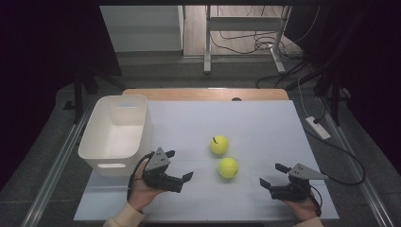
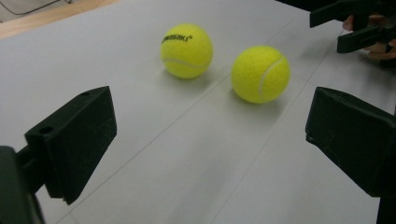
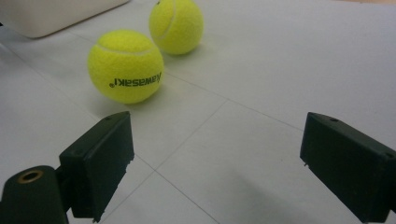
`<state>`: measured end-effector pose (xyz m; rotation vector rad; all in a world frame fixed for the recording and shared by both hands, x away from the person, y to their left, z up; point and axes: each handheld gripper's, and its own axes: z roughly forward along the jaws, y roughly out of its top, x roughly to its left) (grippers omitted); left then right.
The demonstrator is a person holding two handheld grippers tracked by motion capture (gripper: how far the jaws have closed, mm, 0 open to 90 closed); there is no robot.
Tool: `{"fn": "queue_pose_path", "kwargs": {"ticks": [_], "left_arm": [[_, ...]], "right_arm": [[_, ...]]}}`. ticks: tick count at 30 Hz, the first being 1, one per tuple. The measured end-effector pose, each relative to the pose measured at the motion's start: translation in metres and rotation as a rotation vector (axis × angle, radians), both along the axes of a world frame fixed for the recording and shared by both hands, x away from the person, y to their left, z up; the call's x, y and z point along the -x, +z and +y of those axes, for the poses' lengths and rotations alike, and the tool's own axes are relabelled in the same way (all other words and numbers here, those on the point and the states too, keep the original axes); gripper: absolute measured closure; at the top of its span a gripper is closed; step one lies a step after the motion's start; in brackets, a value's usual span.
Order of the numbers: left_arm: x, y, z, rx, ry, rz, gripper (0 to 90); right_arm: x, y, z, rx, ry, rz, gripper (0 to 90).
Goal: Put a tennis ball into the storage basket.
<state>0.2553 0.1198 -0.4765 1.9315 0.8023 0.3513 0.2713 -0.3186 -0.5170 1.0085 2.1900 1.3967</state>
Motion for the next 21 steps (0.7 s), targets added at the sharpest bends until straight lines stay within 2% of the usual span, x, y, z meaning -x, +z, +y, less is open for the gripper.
{"fn": "queue_pose_path", "kwargs": {"ticks": [21], "left_arm": [[-0.008, 0.003, -0.02, -0.04, -0.041, -0.01, 3.0]], "right_arm": [[0.001, 0.001, 0.001, -0.018, -0.007, 0.003, 9.6]]}}
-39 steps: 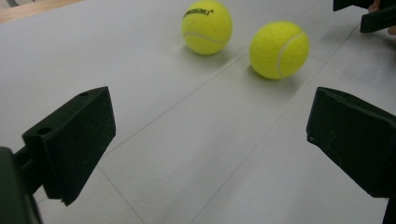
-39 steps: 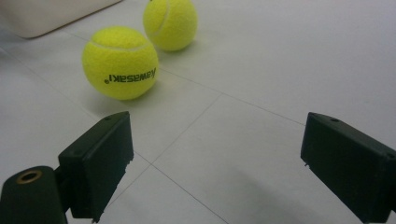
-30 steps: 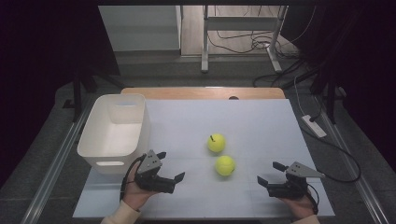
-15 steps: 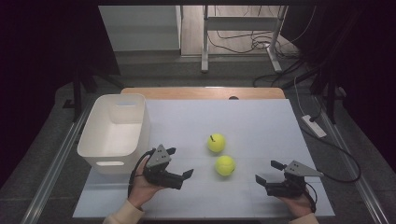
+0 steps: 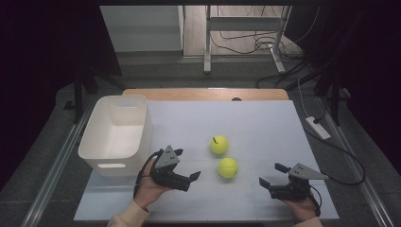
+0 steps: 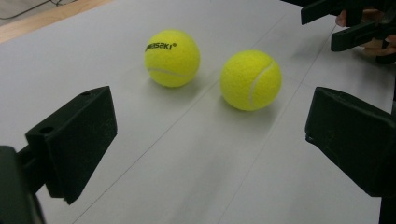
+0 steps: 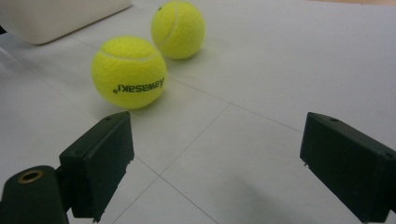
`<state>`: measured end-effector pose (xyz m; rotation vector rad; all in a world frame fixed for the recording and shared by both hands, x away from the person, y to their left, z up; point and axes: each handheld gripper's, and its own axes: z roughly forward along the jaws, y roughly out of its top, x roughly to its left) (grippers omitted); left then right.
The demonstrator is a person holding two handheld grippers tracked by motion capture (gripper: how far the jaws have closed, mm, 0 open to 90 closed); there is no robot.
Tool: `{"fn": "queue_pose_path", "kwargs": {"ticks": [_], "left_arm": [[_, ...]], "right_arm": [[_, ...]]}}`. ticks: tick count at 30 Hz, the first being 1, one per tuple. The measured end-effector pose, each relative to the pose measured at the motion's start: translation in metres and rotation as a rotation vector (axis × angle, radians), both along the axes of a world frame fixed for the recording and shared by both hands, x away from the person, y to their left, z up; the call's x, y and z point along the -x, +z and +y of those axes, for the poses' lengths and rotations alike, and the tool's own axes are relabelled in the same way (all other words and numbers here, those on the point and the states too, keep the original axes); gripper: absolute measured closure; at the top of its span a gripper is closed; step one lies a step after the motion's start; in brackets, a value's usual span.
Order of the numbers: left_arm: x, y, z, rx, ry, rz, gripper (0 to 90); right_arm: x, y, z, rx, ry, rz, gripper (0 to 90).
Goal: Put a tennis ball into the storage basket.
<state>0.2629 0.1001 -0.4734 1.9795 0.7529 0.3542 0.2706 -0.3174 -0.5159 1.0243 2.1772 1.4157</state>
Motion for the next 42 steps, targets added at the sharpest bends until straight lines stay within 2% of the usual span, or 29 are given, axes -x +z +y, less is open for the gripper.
{"fn": "queue_pose_path", "kwargs": {"ticks": [12, 29, 42], "left_arm": [[-0.006, -0.001, -0.012, -0.022, -0.019, 0.02, 2.8], [-0.013, 0.003, -0.032, -0.032, -0.054, 0.024, 2.9], [-0.017, -0.001, -0.047, -0.052, -0.083, 0.04, 3.0]], "right_arm": [[0.001, 0.0, 0.0, -0.006, -0.004, -0.001, 9.7], [0.001, 0.0, 0.0, -0.006, -0.006, -0.001, 9.6], [0.001, 0.0, -0.001, -0.004, -0.01, -0.004, 9.7]]}}
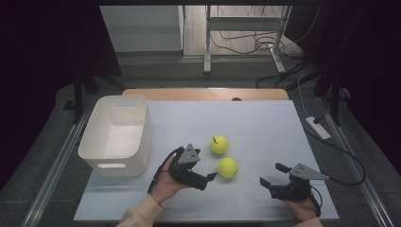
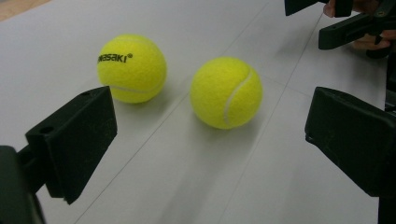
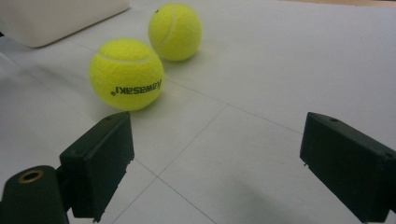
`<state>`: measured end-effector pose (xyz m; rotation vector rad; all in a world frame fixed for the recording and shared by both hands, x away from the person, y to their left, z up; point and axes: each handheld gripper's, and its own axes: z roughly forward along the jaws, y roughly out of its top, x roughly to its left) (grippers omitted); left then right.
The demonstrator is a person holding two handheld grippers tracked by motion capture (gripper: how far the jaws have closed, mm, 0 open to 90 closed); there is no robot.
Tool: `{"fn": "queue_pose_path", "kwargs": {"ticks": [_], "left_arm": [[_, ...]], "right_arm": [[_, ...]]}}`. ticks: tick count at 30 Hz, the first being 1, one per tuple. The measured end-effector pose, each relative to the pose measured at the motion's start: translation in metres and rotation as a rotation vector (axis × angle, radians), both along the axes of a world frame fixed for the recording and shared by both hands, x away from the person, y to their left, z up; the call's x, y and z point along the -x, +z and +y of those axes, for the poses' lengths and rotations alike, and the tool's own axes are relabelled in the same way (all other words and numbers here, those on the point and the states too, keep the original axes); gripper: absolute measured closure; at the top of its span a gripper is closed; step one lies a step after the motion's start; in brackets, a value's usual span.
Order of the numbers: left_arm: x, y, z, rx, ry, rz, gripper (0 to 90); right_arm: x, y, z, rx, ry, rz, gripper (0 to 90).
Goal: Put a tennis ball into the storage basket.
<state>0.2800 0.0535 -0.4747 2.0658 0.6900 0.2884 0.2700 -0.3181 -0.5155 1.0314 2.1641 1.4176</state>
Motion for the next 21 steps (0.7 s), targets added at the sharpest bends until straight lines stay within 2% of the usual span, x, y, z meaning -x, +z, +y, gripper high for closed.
{"fn": "queue_pose_path", "kwargs": {"ticks": [12, 21], "left_arm": [[-0.005, -0.004, -0.01, -0.006, -0.023, 0.019, 3.2], [-0.009, -0.005, -0.015, -0.025, -0.039, 0.03, 3.3]], "right_arm": [[0.0, 0.0, 0.0, 0.002, -0.003, 0.0, 9.8], [0.0, 0.0, -0.001, -0.002, -0.005, 0.002, 9.8]]}}
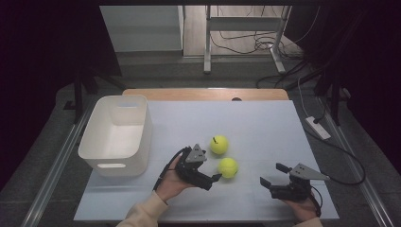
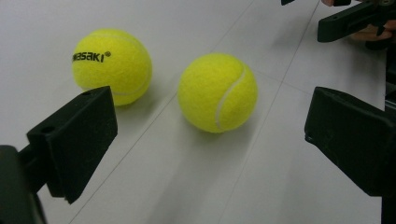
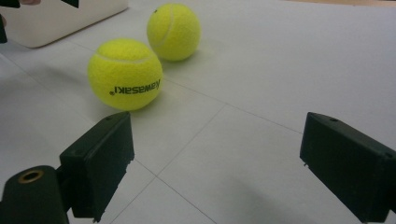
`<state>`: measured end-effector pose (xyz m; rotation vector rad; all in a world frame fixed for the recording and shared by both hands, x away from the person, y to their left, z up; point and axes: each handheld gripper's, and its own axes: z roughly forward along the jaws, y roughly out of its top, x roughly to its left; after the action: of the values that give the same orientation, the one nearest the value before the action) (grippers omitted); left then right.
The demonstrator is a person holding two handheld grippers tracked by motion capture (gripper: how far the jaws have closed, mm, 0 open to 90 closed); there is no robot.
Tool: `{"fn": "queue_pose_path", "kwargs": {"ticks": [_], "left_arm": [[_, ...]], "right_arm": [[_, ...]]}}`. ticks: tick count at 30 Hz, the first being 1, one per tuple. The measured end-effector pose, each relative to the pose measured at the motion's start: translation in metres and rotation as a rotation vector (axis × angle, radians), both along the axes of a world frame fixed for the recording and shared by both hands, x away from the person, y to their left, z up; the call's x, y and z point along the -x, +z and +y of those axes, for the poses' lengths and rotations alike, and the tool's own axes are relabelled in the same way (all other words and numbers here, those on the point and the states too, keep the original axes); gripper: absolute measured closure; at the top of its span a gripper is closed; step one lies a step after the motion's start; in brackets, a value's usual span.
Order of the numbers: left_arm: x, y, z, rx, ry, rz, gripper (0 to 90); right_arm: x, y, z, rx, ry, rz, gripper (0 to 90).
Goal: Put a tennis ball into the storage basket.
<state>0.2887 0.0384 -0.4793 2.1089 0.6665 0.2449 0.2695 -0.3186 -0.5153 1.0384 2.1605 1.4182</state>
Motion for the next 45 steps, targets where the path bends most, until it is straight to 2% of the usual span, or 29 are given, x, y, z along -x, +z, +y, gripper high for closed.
{"fn": "queue_pose_path", "kwargs": {"ticks": [10, 15, 22, 45], "left_arm": [[-0.007, -0.002, -0.008, 0.017, -0.017, 0.033, 3.4], [-0.009, -0.002, -0.018, -0.012, -0.047, 0.028, 3.4], [-0.013, -0.004, -0.026, -0.004, -0.059, 0.039, 4.0], [-0.025, -0.017, -0.05, -0.053, -0.068, 0.07, 4.2]], "right_arm": [[0.0, 0.0, 0.0, 0.001, 0.001, 0.001, 9.8], [0.0, 0.0, 0.0, 0.002, -0.003, -0.001, 9.7], [0.001, 0.0, 0.0, 0.001, -0.001, 0.0, 9.7], [0.001, 0.0, 0.0, 0.011, 0.001, -0.003, 9.8]]}}
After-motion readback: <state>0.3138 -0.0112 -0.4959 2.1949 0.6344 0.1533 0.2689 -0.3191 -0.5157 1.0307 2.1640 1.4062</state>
